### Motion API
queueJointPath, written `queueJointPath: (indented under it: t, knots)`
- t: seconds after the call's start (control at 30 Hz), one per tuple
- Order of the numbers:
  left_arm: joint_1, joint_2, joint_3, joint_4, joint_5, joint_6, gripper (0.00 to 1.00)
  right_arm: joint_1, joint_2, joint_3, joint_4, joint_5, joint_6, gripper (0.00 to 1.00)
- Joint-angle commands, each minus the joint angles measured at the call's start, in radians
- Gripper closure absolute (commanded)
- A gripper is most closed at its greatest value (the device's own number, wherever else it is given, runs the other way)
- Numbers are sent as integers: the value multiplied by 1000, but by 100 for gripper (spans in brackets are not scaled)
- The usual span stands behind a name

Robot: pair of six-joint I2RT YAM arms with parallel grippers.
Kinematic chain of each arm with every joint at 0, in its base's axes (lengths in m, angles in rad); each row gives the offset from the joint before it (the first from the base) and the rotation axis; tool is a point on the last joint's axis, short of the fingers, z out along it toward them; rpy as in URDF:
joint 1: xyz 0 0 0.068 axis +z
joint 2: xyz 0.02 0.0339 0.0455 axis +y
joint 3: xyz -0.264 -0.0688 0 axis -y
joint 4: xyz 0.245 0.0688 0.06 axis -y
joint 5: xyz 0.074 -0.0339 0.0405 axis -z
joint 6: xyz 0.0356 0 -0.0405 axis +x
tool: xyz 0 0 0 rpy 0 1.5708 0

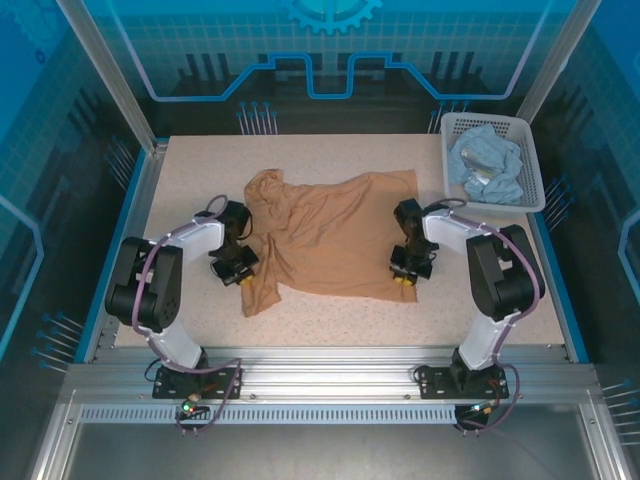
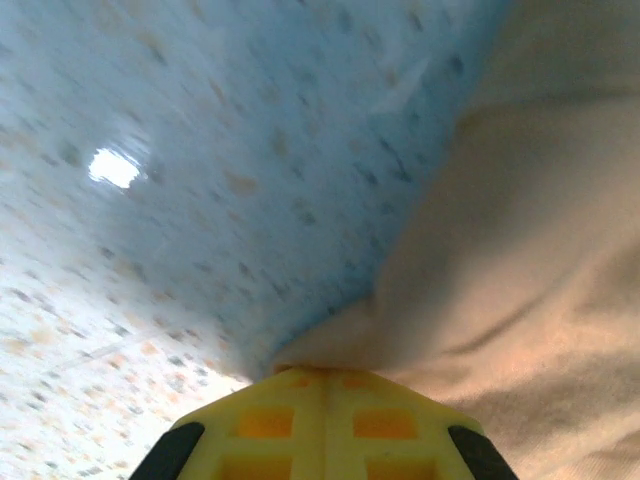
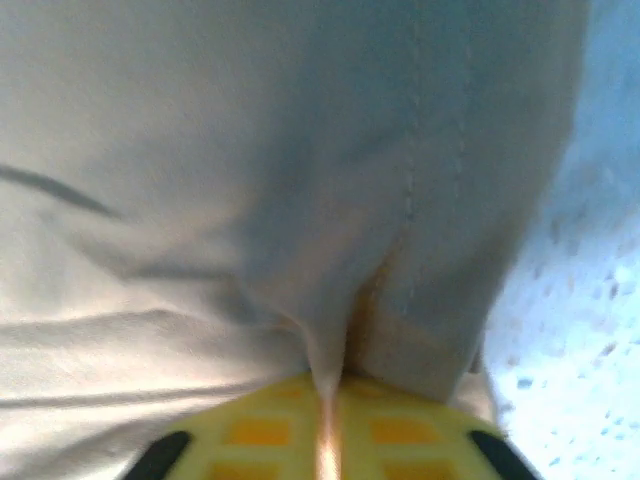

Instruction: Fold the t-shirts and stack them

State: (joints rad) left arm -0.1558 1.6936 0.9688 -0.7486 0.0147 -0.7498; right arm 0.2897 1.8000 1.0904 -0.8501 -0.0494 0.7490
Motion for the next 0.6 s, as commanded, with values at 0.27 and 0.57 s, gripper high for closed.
queueJointPath:
  t: [0.27, 0.57]
  knots:
    - [214, -176, -35, -93, -21, 17, 100, -120, 56, 72, -104, 141, -59, 100]
    - [145, -112, 72, 32, 177, 21, 65, -104, -16, 81, -121, 186, -87, 100]
